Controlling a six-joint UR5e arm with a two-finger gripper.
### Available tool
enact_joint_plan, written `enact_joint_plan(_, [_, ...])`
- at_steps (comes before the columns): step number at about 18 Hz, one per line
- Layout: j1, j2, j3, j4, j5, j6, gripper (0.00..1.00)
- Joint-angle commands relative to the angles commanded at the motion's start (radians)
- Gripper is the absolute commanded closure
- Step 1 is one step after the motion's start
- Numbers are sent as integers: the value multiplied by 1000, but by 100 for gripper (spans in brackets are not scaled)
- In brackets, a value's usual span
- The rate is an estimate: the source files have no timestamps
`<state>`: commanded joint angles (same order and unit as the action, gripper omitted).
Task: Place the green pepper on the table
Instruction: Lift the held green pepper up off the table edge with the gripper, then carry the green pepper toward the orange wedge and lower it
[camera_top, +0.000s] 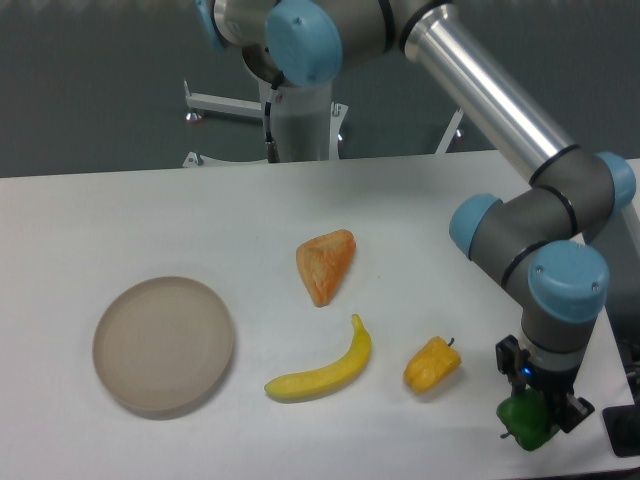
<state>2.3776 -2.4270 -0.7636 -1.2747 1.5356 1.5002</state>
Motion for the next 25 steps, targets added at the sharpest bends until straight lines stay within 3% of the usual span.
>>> enact_joint_plan(4, [46,126,-169,-20,-47,15,61])
enact_joint_plan(8, [115,226,-321,-20,-100,135,61])
enact_joint_plan(15, [143,322,-514,-12,-112,227,61])
enact_joint_plan(19, [140,361,-601,-11,-141,317,61])
enact_joint_plan(25, [140,416,-709,-3,-161,319,61])
